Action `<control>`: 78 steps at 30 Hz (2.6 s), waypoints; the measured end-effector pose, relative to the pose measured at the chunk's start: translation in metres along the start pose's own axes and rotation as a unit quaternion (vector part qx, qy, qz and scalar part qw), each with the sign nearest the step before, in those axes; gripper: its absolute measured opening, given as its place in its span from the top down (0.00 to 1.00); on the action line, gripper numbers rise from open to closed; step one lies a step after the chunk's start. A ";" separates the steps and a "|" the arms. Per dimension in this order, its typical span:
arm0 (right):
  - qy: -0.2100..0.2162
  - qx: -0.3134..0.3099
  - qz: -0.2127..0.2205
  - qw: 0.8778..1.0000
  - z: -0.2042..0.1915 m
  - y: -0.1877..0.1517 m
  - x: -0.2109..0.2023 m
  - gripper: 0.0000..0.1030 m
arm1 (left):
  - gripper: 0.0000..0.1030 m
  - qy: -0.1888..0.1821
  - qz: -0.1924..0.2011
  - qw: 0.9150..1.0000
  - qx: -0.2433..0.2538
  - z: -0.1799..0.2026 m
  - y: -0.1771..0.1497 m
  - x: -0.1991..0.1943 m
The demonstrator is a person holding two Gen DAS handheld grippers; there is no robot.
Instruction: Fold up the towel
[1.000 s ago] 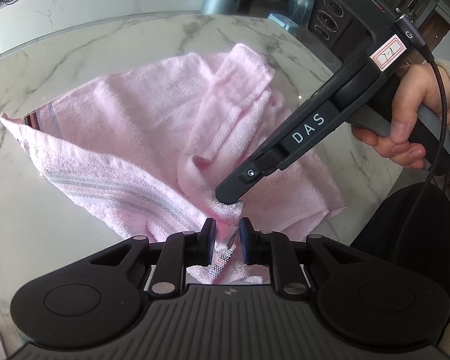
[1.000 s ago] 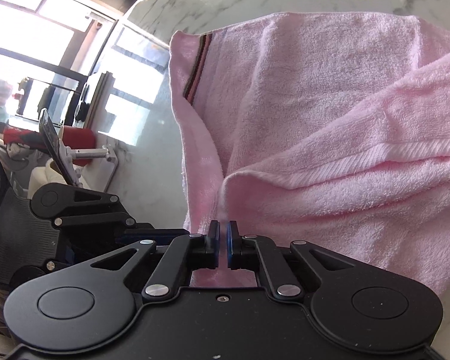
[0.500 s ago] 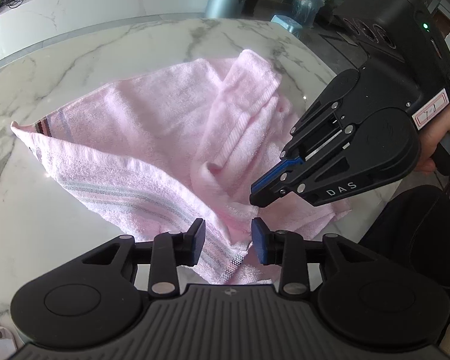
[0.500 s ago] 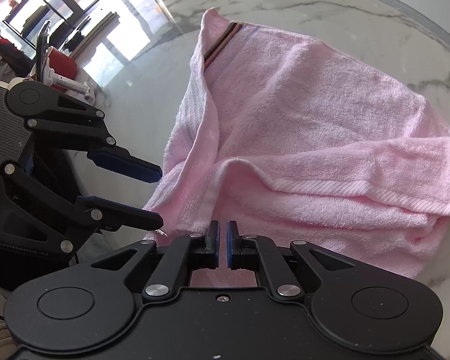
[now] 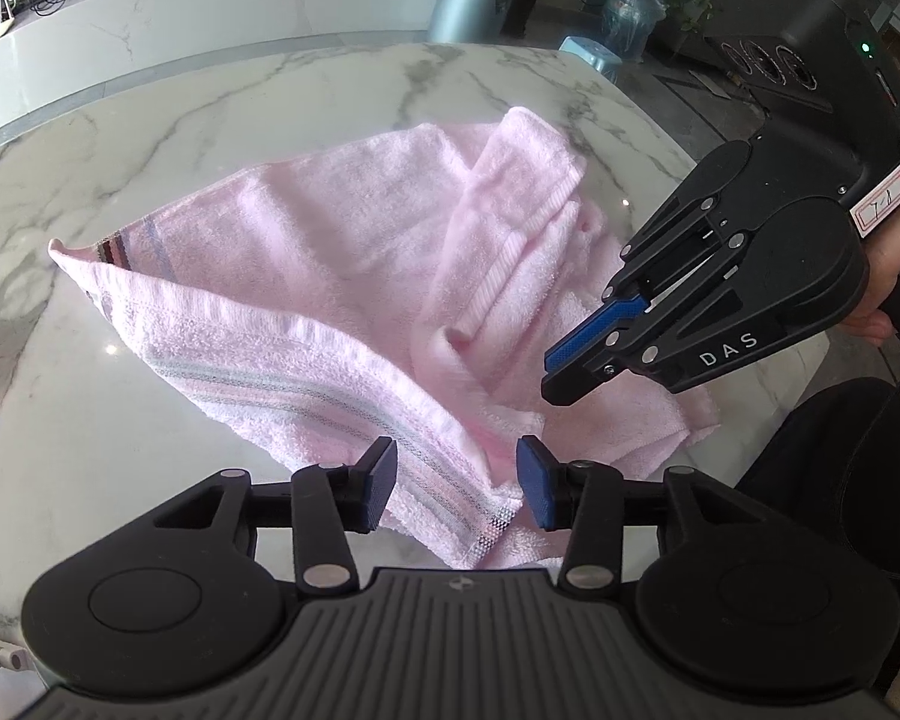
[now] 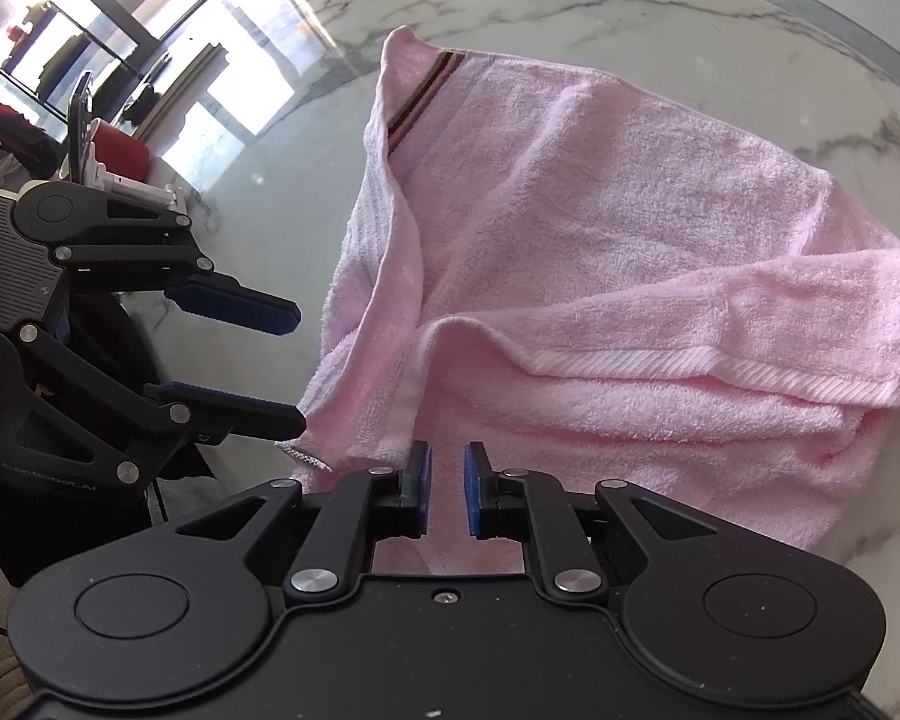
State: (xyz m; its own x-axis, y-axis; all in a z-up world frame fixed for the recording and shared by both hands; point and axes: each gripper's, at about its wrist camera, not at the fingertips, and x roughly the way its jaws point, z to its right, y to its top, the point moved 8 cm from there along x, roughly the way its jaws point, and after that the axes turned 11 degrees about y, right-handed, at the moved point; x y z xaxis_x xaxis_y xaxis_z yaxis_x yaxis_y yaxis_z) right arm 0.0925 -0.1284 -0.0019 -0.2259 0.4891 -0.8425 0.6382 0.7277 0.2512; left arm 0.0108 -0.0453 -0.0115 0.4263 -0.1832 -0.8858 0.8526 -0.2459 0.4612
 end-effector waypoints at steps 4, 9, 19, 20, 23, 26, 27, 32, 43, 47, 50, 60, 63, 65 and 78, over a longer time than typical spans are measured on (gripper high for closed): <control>0.000 0.003 0.000 1.000 0.000 -0.001 -0.001 0.80 | 0.49 0.020 -0.002 1.000 0.006 -0.007 -0.001 -0.001; -0.018 -0.023 -0.002 1.000 -0.004 -0.002 -0.004 0.76 | 0.48 0.034 -0.015 0.999 0.003 -0.015 -0.003 -0.008; -0.053 -0.181 -0.036 0.981 -0.027 -0.014 0.000 0.74 | 0.49 0.046 -0.042 0.998 0.008 -0.034 -0.008 -0.017; -0.059 -0.197 -0.040 0.978 -0.029 -0.014 0.002 0.74 | 0.51 0.051 -0.049 0.997 0.009 -0.036 -0.009 -0.013; -0.078 -0.220 -0.051 0.971 -0.028 -0.013 0.010 0.74 | 0.54 0.059 -0.068 0.996 0.006 -0.036 -0.015 0.004; -0.080 -0.224 -0.063 0.969 -0.024 -0.013 0.020 0.75 | 0.56 0.050 -0.080 0.996 0.004 -0.030 -0.018 0.018; -0.077 -0.222 -0.067 0.970 -0.023 -0.013 0.023 0.77 | 0.57 0.047 -0.080 0.996 0.001 -0.027 -0.018 0.024; -0.052 -0.218 -0.059 0.973 -0.022 -0.009 0.032 0.81 | 0.59 0.000 -0.073 0.997 -0.040 -0.026 -0.009 0.030; 0.001 -0.249 -0.057 0.967 -0.054 -0.010 0.033 0.81 | 0.59 -0.016 -0.082 0.995 -0.046 -0.017 0.012 0.035; 0.002 -0.246 -0.052 0.968 -0.055 -0.011 0.029 0.81 | 0.58 -0.018 -0.093 0.994 -0.058 -0.020 0.014 0.032; 0.001 -0.249 -0.047 0.967 -0.057 -0.011 0.026 0.81 | 0.57 -0.024 -0.113 0.990 -0.076 -0.022 0.015 0.032; 0.009 -0.261 -0.042 0.964 -0.072 -0.017 0.024 0.81 | 0.57 -0.022 -0.164 0.980 -0.114 -0.012 0.028 0.041; 0.013 -0.263 -0.039 0.964 -0.077 -0.019 0.026 0.81 | 0.57 -0.025 -0.181 0.975 -0.127 -0.008 0.028 0.048; 0.018 -0.265 -0.039 0.963 -0.080 -0.020 0.027 0.81 | 0.57 -0.021 -0.192 0.973 -0.129 -0.007 0.028 0.053; 0.037 -0.246 -0.033 0.968 -0.082 -0.029 0.023 0.78 | 0.74 -0.014 -0.227 0.964 -0.137 0.001 0.017 0.084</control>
State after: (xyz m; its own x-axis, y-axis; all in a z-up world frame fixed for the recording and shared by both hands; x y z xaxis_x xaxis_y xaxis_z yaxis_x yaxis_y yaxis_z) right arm 0.0091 -0.0987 0.0104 -0.3185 0.4532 -0.8326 0.1964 0.8908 0.4097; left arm 0.0608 -0.0654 -0.0780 -0.0151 -0.1427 -0.9896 0.9989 -0.0465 -0.0085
